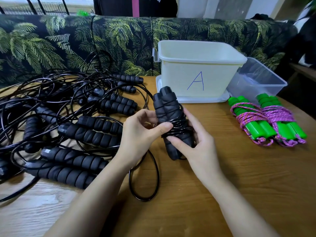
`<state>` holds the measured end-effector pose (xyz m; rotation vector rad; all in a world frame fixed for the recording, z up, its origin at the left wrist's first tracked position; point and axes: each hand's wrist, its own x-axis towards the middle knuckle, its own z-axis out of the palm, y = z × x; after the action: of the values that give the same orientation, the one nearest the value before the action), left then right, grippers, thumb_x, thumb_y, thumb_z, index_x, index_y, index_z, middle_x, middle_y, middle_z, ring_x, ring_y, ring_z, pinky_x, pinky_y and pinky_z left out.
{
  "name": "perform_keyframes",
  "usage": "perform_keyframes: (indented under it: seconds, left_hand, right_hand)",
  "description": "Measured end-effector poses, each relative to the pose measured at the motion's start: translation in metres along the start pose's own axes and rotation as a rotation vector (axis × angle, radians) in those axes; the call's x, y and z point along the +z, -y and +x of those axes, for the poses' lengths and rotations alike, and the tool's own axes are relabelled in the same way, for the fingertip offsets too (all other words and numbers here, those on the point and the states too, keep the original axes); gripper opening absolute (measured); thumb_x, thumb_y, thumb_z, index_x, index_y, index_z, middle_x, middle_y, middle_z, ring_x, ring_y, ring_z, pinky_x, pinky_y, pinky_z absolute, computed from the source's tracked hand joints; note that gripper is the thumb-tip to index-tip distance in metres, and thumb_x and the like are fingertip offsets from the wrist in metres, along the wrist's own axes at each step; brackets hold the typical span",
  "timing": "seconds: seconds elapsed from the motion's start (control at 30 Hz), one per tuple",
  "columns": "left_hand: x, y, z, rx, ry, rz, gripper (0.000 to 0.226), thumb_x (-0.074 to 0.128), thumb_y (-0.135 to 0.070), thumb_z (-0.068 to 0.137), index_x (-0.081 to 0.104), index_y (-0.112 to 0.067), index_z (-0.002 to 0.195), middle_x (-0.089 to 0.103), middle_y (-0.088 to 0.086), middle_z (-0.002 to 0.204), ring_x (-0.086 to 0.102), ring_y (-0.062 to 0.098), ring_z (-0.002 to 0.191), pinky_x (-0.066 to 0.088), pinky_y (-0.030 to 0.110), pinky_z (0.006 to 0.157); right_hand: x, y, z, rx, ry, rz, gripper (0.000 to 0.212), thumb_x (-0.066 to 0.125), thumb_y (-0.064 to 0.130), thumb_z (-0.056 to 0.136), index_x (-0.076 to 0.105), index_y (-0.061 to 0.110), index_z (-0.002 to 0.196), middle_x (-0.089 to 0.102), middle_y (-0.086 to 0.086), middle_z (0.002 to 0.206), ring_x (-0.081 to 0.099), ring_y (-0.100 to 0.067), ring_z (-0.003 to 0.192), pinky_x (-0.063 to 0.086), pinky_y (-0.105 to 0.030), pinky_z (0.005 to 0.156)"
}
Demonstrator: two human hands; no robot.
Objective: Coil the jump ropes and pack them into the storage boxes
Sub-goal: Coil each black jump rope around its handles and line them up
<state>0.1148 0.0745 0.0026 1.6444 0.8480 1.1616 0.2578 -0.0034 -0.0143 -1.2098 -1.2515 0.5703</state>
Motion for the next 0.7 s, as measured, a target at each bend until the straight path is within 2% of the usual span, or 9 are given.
perform_keyframes:
  seconds: [0.1, 0.2, 0.3, 0.37, 0.43, 0.6, 0.7]
  left_hand:
    - [-0.0039, -0.0031, 0.0022, 0.005, 0.017, -0.052, 0.031, 0.087, -0.029, 0.067, 0.069, -0.015, 0.088, 0.076, 0.000, 0.082, 0.072, 0.010, 0.076, 0.055, 0.019, 0.070]
    - [-0.0062, -0.0088, 0.0026, 0.013, 0.049, -0.146, 0.024, 0.075, -0.025, 0.067, 0.066, -0.013, 0.086, 0.073, -0.005, 0.070, 0.066, 0.004, 0.061, 0.050, 0.014, 0.058]
    - [-0.0078, -0.0103, 0.0032, 0.006, 0.061, -0.179, 0.026, 0.070, -0.024, 0.070, 0.065, -0.009, 0.090, 0.071, -0.007, 0.067, 0.065, 0.004, 0.058, 0.046, 0.011, 0.053]
    - [-0.0083, -0.0087, 0.0037, -0.015, 0.057, -0.185, 0.024, 0.073, -0.025, 0.075, 0.065, -0.010, 0.091, 0.072, -0.007, 0.072, 0.066, 0.004, 0.065, 0.049, 0.013, 0.057]
    - [-0.0082, -0.0056, 0.0051, -0.028, 0.060, -0.154, 0.022, 0.077, -0.028, 0.080, 0.066, -0.014, 0.093, 0.074, -0.003, 0.084, 0.068, 0.008, 0.077, 0.055, 0.022, 0.066]
    - [-0.0048, -0.0043, 0.0043, -0.125, 0.097, -0.216, 0.040, 0.067, -0.032, 0.076, 0.063, -0.020, 0.114, 0.077, 0.004, 0.094, 0.070, 0.018, 0.084, 0.060, 0.032, 0.079]
    - [-0.0014, -0.0069, 0.0020, -0.102, 0.072, -0.182, 0.032, 0.068, -0.031, 0.076, 0.068, -0.021, 0.106, 0.077, 0.001, 0.091, 0.072, 0.021, 0.083, 0.061, 0.032, 0.078]
  right_hand:
    - [-0.0043, 0.0024, 0.0013, 0.020, 0.023, 0.068, 0.069, 0.077, 0.013, 0.078, 0.048, 0.037, 0.136, 0.062, 0.021, 0.131, 0.056, -0.003, 0.125, 0.043, -0.025, 0.107]
    - [-0.0070, 0.0037, 0.0029, 0.042, 0.032, 0.149, 0.064, 0.075, 0.012, 0.080, 0.050, 0.034, 0.134, 0.064, 0.020, 0.128, 0.057, -0.004, 0.124, 0.044, -0.022, 0.104]
    - [-0.0069, 0.0052, 0.0032, 0.059, 0.020, 0.218, 0.058, 0.073, 0.012, 0.081, 0.052, 0.033, 0.131, 0.066, 0.017, 0.126, 0.059, -0.004, 0.121, 0.045, -0.021, 0.100]
    - [-0.0060, 0.0069, 0.0032, 0.082, 0.006, 0.258, 0.058, 0.074, 0.012, 0.080, 0.053, 0.032, 0.130, 0.067, 0.016, 0.124, 0.060, -0.004, 0.119, 0.047, -0.018, 0.095]
    - [-0.0055, 0.0066, 0.0035, 0.089, -0.006, 0.268, 0.058, 0.075, 0.013, 0.080, 0.053, 0.031, 0.130, 0.068, 0.014, 0.124, 0.060, -0.004, 0.119, 0.047, -0.018, 0.094]
    - [-0.0043, 0.0027, 0.0031, 0.076, -0.023, 0.193, 0.058, 0.070, 0.020, 0.081, 0.052, 0.033, 0.135, 0.064, 0.011, 0.130, 0.057, -0.004, 0.123, 0.044, -0.028, 0.106]
    - [-0.0049, -0.0012, 0.0033, 0.061, -0.069, 0.068, 0.059, 0.071, 0.031, 0.082, 0.051, 0.036, 0.137, 0.053, 0.007, 0.131, 0.053, -0.002, 0.124, 0.038, -0.030, 0.112]
